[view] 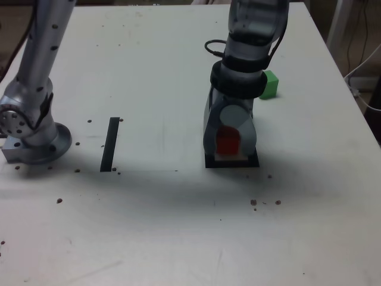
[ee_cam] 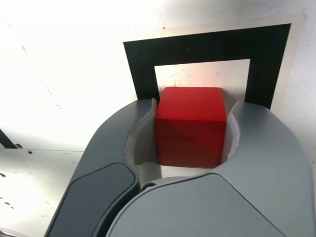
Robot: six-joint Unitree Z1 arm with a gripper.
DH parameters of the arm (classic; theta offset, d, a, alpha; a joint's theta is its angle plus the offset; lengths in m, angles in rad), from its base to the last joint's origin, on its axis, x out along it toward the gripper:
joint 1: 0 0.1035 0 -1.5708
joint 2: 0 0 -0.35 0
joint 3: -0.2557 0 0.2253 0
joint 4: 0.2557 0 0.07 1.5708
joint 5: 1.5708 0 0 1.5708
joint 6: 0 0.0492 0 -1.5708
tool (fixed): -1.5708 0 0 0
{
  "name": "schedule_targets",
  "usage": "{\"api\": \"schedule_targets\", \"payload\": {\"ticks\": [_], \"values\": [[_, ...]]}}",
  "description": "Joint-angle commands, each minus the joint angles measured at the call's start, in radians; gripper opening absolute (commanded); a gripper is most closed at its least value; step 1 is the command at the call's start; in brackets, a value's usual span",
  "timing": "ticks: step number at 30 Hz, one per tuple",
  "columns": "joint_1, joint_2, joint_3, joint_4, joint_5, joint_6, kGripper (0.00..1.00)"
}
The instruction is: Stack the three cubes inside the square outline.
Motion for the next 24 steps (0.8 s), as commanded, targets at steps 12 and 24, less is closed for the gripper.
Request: {"api": "schedule_targets", "payload": {"ticks": [12,24], "values": [[0.002,-0.022,0.048,-0.031,0.013,-0.008,0.99],[0.132,-0.132,-0.035,0.102,0.166,0.023,0.99]]}}
